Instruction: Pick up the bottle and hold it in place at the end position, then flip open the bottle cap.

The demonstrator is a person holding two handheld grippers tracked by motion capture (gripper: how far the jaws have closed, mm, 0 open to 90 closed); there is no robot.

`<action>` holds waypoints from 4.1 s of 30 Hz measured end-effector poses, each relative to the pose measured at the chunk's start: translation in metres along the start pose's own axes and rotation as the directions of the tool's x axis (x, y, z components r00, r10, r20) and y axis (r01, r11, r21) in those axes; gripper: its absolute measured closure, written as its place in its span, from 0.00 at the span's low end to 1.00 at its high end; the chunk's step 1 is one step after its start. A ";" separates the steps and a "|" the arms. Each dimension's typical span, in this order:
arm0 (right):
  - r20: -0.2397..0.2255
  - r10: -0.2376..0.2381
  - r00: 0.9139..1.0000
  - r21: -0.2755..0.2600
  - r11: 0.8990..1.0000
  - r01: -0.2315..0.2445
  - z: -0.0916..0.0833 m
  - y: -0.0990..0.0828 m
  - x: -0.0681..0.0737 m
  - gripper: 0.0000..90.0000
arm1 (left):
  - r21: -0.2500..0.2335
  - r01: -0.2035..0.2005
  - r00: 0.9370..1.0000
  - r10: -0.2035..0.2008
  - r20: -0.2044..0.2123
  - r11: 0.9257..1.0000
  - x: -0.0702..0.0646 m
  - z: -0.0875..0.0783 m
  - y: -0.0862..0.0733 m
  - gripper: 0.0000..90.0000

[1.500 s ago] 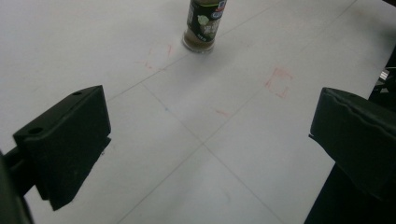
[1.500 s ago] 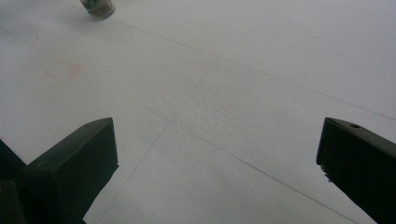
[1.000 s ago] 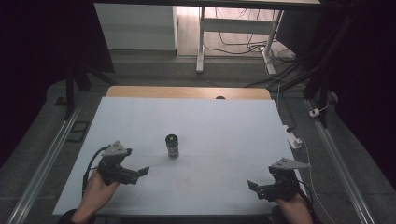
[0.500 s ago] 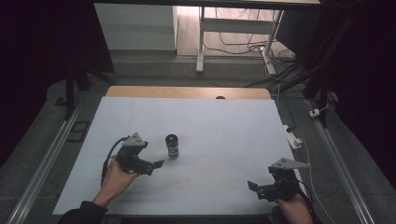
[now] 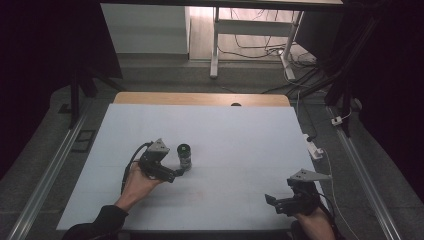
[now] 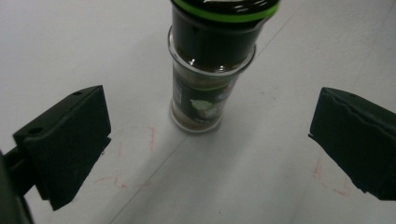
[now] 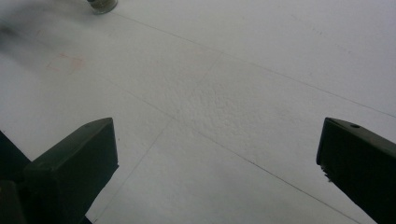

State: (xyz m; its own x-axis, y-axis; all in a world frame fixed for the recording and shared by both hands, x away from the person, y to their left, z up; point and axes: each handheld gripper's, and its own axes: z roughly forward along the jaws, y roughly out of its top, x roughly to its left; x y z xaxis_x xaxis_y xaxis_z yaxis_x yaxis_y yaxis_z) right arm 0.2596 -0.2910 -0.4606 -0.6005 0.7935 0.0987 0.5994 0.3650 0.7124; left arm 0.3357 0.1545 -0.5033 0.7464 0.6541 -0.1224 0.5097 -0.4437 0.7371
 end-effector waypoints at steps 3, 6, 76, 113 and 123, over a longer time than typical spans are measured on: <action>-0.001 -0.002 1.000 0.000 1.000 0.002 0.000 0.000 0.000 0.00 | 0.000 -0.004 1.000 0.004 0.011 1.000 0.002 0.007 0.001 0.00; 0.000 -0.005 1.000 0.003 1.000 0.005 0.001 0.000 0.000 0.00 | 0.006 -0.018 1.000 0.018 0.009 1.000 0.003 0.014 0.002 0.00; -0.008 -0.035 0.999 0.038 0.999 0.035 0.004 0.001 0.003 0.00 | -0.059 -0.069 0.997 0.067 -0.025 0.996 0.017 0.049 0.077 0.60; -0.007 -0.047 0.999 0.029 0.998 0.047 0.003 0.000 0.004 0.00 | 0.007 -0.091 0.995 0.091 -0.040 0.996 0.018 0.087 0.063 0.60; 0.010 -0.031 0.999 -0.003 1.000 0.031 -0.001 0.000 0.003 0.00 | 0.004 -0.098 0.995 0.098 -0.036 0.995 0.019 0.087 0.062 0.60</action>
State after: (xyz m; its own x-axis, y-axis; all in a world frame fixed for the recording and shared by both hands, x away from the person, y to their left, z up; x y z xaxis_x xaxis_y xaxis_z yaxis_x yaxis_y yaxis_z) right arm 0.2575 -0.2884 -0.4596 -0.6137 0.7865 0.0695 0.5790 0.3884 0.7169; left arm 0.4188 0.0862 -0.5180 0.7766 0.6295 -0.0253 0.4360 -0.5081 0.7428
